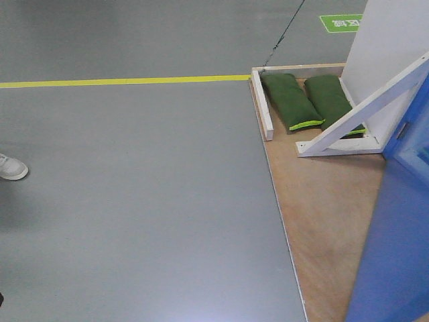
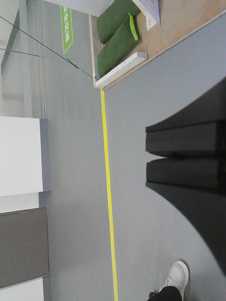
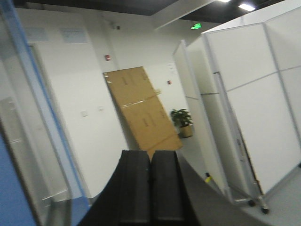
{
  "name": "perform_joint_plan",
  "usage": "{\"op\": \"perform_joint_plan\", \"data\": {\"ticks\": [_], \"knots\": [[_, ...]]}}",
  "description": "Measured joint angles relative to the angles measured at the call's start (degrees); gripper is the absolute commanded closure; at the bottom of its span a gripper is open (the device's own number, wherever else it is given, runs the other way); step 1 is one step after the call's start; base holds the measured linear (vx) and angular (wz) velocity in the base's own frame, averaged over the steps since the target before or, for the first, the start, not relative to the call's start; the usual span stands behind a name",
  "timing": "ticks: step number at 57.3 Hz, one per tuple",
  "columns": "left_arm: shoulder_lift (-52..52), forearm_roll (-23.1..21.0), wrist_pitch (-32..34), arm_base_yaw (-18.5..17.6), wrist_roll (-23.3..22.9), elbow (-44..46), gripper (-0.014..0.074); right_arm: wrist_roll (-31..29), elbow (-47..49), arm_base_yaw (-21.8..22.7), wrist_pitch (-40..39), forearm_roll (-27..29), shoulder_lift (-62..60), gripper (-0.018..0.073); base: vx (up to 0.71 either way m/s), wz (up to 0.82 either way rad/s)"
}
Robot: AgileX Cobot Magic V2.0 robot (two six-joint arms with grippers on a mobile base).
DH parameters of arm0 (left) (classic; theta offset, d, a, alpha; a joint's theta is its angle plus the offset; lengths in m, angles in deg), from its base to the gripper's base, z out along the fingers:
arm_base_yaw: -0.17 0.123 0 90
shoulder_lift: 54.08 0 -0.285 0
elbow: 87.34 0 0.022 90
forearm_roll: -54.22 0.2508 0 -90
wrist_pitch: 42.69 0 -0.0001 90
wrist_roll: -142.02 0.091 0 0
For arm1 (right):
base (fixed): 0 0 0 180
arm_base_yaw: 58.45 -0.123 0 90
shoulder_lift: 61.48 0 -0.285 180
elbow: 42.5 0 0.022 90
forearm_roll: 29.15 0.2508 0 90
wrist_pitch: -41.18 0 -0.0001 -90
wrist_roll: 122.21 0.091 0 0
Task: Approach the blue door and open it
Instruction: 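Pull the blue door edge toward the robot with the right gripper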
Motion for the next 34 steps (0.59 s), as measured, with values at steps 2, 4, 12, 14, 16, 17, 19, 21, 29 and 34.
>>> {"op": "perform_joint_plan", "data": {"ticks": [2, 4, 12, 14, 16, 17, 19, 21, 29, 34], "knots": [[0.00, 0.00, 0.00, 0.00, 0.00, 0.00, 0.0524, 0.00, 0.07, -1.78, 0.18, 0.23, -0.37, 0.0547, 0.00, 0.00], [0.00, 0.00, 0.00, 0.00, 0.00, 0.00, 0.0524, 0.00, 0.19, -3.56, 0.33, 0.43, -0.62, 0.0547, 0.00, 0.00], [0.00, 0.00, 0.00, 0.00, 0.00, 0.00, 0.0524, 0.00, 0.55, -10.43, 1.28, 0.99, -1.20, 0.0547, 0.00, 0.00], [0.00, 0.00, 0.00, 0.00, 0.00, 0.00, 0.0524, 0.00, 0.55, -12.03, 1.82, 1.04, -1.27, 0.0547, 0.00, 0.00], [0.00, 0.00, 0.00, 0.00, 0.00, 0.00, 0.0524, 0.00, 0.55, -13.59, 2.33, 1.04, -1.27, 0.0547, 0.00, 0.00], [0.00, 0.00, 0.00, 0.00, 0.00, 0.00, 0.0524, 0.00, 0.55, -14.21, 2.58, 1.09, -1.27, 0.0547, 0.00, 0.00], [0.00, 0.00, 0.00, 0.00, 0.00, 0.00, 0.0524, 0.00, 0.55, -15.73, 3.21, 1.16, -1.27, 0.0547, 0.00, 0.00], [0.00, 0.00, 0.00, 0.00, 0.00, 0.00, 0.0524, 0.05, 0.55, -17.20, 3.79, 1.18, -1.27, 0.0547, 0.00, 0.00], [0.00, 0.00, 0.00, 0.00, 0.00, 0.00, 0.0524, 0.22, 0.55, -22.77, 4.81, 0.60, -1.27, 0.0547, 0.00, 0.00], [0.00, 0.00, 0.00, 0.00, 0.00, 0.00, 0.0524, 0.22, 0.55, -25.92, 4.81, 0.35, -1.27, 0.0547, 0.00, 0.00]]}}
